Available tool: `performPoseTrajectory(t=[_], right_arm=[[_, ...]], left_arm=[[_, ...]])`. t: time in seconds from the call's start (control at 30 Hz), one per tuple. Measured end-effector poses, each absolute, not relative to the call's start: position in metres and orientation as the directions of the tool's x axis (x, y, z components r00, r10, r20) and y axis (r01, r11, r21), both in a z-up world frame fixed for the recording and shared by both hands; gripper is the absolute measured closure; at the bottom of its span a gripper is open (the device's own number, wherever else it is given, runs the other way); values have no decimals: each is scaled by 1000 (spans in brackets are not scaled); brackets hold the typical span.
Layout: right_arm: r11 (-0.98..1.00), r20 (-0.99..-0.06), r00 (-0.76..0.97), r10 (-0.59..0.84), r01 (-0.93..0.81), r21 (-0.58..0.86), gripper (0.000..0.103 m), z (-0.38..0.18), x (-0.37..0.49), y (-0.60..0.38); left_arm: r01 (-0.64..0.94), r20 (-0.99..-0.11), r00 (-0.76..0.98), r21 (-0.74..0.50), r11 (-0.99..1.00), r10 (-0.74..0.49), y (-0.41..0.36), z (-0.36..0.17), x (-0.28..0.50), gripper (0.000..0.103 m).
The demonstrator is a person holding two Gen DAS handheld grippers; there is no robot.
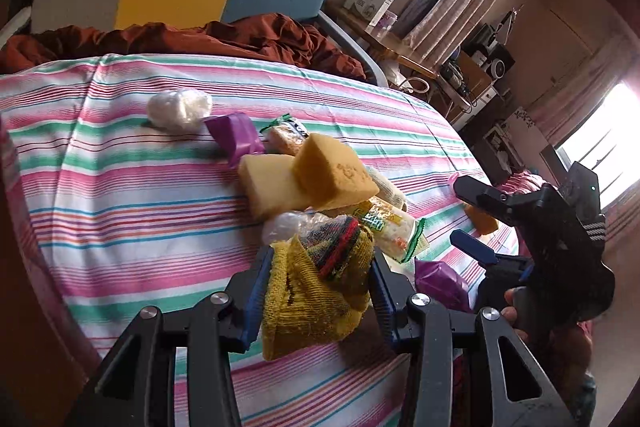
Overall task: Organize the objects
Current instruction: 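Grasp the yellow knitted bundle with the left gripper while the right grasps the purple packet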
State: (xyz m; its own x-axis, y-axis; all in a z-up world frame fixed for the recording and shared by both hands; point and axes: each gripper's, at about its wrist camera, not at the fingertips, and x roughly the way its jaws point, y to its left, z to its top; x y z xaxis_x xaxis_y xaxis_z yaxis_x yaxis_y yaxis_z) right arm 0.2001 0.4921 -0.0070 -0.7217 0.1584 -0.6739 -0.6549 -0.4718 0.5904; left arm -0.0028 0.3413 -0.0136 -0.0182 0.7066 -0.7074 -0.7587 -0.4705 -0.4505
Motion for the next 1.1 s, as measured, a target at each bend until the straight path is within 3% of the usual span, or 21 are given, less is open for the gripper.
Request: performPoseTrajectory(t=[0.23, 0.4, 0.7, 0.77, 0.97, 1.1], right_arm=[[-518, -768, -630, 118, -698, 493, 3, -7, 198, 473], [-565, -811, -576, 104, -705, 428, 9, -9, 197, 459], [-626, -861, -492, 129, -714, 315, 32, -12, 185, 446], [-643, -869, -479, 128, -707, 295, 42, -14, 181, 443], [-687, -904, -415, 106, -688, 236, 41, -22, 167, 436], [-677, -887, -452, 96, -683, 275, 39, -20, 173, 438]], left_arm=[[-763, -696, -75, -421, -490, 714, 287, -5, 5, 56], [-761, -679, -92, -424, -491, 729, 262, 1, 5, 55], [-732, -665, -175, -406, -547, 726, 224, 7, -5, 55], [-717, -664, -192, -408, -565, 723, 214, 6, -10, 55], [-658, -668, -258, -407, -633, 698, 177, 3, -25, 55], [-628, -670, -292, -404, -665, 682, 157, 1, -31, 55]])
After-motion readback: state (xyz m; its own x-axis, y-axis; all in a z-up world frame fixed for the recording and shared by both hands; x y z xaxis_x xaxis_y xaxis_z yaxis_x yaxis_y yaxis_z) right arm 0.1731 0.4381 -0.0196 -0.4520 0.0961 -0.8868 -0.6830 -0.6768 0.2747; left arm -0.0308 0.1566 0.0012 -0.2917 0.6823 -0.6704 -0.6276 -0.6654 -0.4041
